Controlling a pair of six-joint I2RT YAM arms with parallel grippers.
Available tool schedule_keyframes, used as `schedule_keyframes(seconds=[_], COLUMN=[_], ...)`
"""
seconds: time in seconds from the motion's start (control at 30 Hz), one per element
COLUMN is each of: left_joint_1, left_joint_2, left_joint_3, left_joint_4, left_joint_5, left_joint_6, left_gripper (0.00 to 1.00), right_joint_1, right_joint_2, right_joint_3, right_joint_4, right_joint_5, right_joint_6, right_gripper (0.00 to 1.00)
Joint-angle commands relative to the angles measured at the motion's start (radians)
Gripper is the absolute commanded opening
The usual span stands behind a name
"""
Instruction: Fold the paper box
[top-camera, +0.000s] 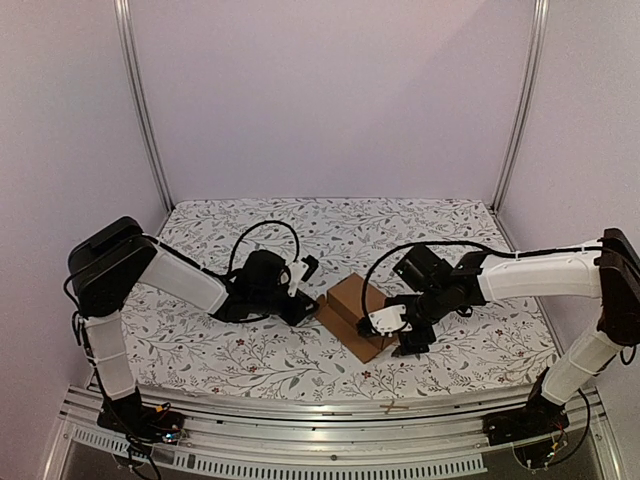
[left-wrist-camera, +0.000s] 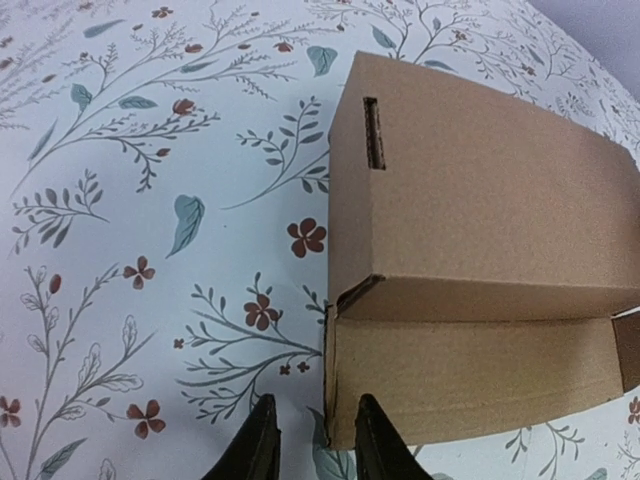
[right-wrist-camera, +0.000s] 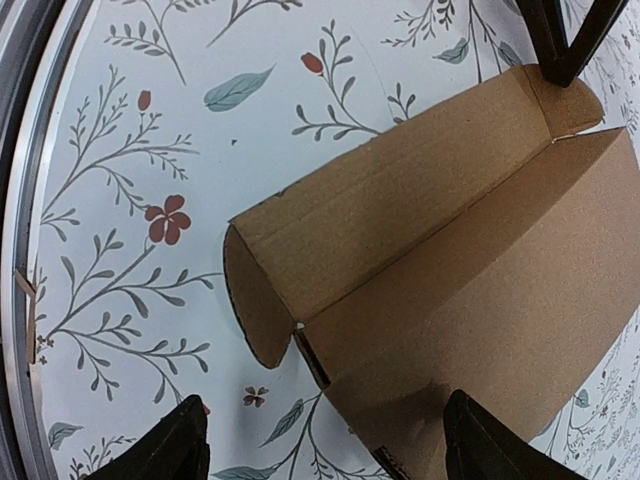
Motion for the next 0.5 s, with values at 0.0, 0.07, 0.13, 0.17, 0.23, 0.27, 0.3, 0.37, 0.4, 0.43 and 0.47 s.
schedule_keyframes(seconds=[0.0,0.07,0.13,0.17,0.23,0.27,0.3,0.37,0.4,0.43,0.47], left_joint_1=[0.015,0.015,0.013,0.011,0.009,0.008,0.007,0.006,0.005,0.004,0.003], left_joint_2=[0.022,0.019,0.016,0.014,0.011,0.009,0.008,0.005,0.003,0.002,0.001], left_joint_3=[0.013,0.009,0.004,0.004,-0.002,-0.004,-0.005,-0.009,-0.011,-0.012,-0.015], left_joint_4=[0.034,0.039,0.043,0.044,0.047,0.051,0.053,0.056,0.058,0.059,0.061], left_joint_5=[0.025,0.028,0.032,0.034,0.034,0.034,0.035,0.033,0.031,0.028,0.027], left_joint_6=[0.008,0.01,0.012,0.014,0.018,0.018,0.019,0.021,0.021,0.021,0.021], left_gripper=[0.22,0.19,0.17,0.15,0.14,0.13,0.12,0.11,0.1,0.1,0.1], right_joint_1=[0.011,0.01,0.01,0.012,0.014,0.016,0.02,0.031,0.038,0.044,0.049], right_joint_2=[0.024,0.032,0.045,0.052,0.058,0.058,0.056,0.055,0.055,0.055,0.053], right_joint_3=[-0.017,-0.016,-0.006,0.0,0.005,0.002,-0.001,-0.005,-0.008,-0.013,-0.018], right_joint_4=[0.034,0.036,0.038,0.04,0.041,0.046,0.052,0.064,0.072,0.077,0.09], right_joint_5=[0.004,0.006,0.013,0.017,0.014,0.015,0.02,0.039,0.049,0.059,0.072], right_joint_6=[0.014,0.016,0.023,0.031,0.046,0.05,0.053,0.056,0.059,0.059,0.057], right_gripper=[0.78,0.75,0.7,0.69,0.69,0.7,0.7,0.71,0.72,0.77,0.78])
